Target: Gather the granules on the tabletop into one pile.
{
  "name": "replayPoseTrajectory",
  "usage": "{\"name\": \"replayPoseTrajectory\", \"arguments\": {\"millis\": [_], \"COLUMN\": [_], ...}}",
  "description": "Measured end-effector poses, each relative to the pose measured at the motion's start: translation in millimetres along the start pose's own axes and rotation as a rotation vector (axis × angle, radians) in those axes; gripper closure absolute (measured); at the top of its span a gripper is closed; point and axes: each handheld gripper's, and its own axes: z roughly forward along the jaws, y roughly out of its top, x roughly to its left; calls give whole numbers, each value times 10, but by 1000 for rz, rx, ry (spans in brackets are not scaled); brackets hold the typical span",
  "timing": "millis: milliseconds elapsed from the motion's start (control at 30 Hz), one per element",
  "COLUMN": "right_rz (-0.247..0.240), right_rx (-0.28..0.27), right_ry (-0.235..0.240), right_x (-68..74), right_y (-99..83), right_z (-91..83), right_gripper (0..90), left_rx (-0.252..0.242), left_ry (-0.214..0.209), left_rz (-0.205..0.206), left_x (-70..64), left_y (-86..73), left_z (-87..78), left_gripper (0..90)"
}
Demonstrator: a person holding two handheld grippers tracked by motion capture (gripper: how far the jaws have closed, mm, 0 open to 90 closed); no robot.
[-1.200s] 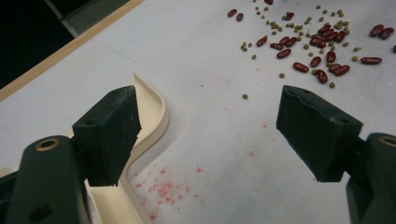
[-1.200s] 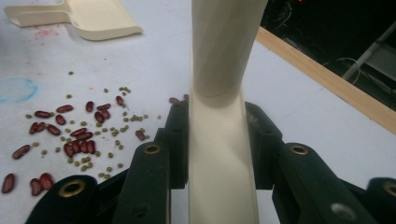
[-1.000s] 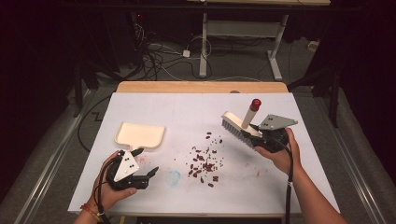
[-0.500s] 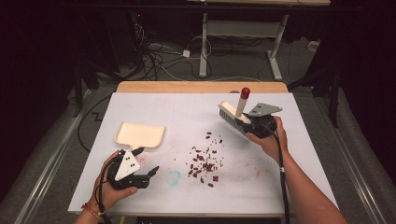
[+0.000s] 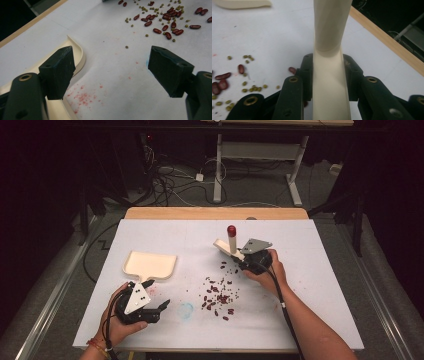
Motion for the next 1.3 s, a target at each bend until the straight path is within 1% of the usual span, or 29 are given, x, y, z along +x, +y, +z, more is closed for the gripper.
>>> {"name": "replayPoseTrajectory", "arguments": {"millis": [33, 67, 200, 267, 300, 400, 500, 567, 633, 667, 700, 733, 800, 933, 1000, 1067, 1133, 1233, 1300], "right_rz": [-22, -32, -35, -36, -45, -74, -83, -126, -141, -145, -145, -154, -152, -165, -173, -180, -176, -145, -129], "right_rx": [4, 7, -18, -37, -39, -43, -47, -33, -36, -38, -38, -41, -39, -36, -35, -41, -57, -96, -115], "right_ry": [0, 3, 47, 79, 92, 111, 162, 169, 189, 201, 201, 217, 241, 250, 248, 228, 220, 180, 160], "right_x": [47, 88, 190, 245, 277, 377, 453, 526, 585, 608, 608, 642, 667, 716, 732, 723, 670, 541, 465], "right_y": [5, 5, -35, -78, -98, -136, -136, -132, -128, -124, -124, -112, -104, -97, -89, -72, -37, 34, 73], "right_z": [6, 6, -50, -102, -128, -212, -292, -344, -409, -440, -440, -497, -541, -590, -612, -636, -666, -698, -682], "right_gripper": [672, 671, 670, 670, 669, 669, 669, 669, 670, 670, 670, 670, 671, 672, 673, 674, 674, 674, 674], "left_rx": [0, 4, -6, -4, -4, -3, -11, -13, -8, -7, -7, -5, -10, -3, -7, -16, -16, -17, -10], "left_ry": [-1, 0, 1, 0, -1, 0, 0, -3, -4, -5, -5, -8, -9, -2, 0, 7, 8, 8, 15], "left_rz": [-2, -1, -13, -9, -9, -8, -6, -9, -12, -11, -11, -7, -8, -3, -11, -20, -23, -28, -20], "left_x": [2, 6, 12, 18, 18, 13, 7, 10, 14, 14, 14, 11, 4, 14, 31, 45, 62, 64, 63], "left_y": [-3, -5, -6, -5, -5, -1, 10, 7, 3, 3, 3, 5, 7, 10, 11, 11, 9, 6, 11], "left_z": [2, 2, -4, -12, -13, -11, -25, -29, -25, -24, -24, -26, -28, -35, -53, -68, -82, -70, -66], "left_gripper": [208, 208, 208, 208, 208, 208, 208, 208, 208, 208, 208, 208, 208, 208, 208, 208, 208, 208, 208]}}
